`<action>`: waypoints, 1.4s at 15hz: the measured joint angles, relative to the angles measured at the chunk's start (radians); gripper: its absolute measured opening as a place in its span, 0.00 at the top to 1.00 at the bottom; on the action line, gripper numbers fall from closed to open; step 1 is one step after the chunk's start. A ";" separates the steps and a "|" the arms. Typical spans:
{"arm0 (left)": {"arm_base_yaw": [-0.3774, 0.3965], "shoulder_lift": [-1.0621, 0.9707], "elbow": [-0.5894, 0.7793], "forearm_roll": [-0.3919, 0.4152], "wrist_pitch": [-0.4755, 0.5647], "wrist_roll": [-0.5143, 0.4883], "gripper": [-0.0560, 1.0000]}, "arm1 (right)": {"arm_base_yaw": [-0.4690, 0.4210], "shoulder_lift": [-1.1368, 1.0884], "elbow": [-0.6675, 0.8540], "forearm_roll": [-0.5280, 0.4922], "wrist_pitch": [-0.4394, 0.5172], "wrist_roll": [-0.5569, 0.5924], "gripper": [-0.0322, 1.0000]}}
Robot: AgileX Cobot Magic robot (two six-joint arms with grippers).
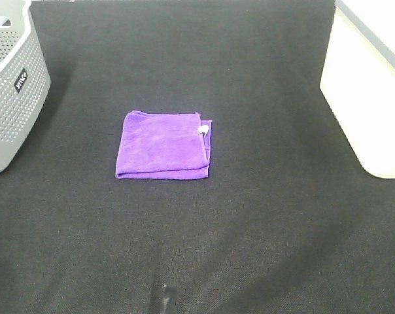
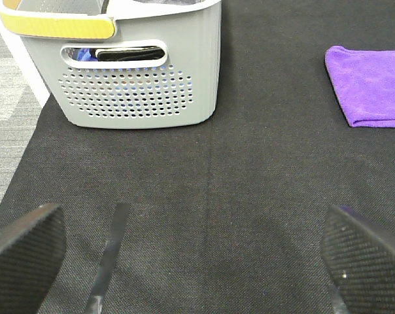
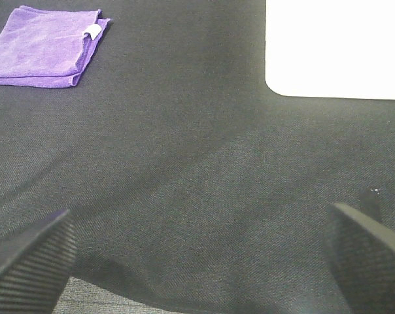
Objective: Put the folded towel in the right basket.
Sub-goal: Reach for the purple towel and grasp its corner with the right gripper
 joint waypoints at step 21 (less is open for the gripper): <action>0.000 0.000 0.000 0.000 0.000 0.000 0.01 | 0.000 0.000 0.000 0.000 0.000 0.000 0.02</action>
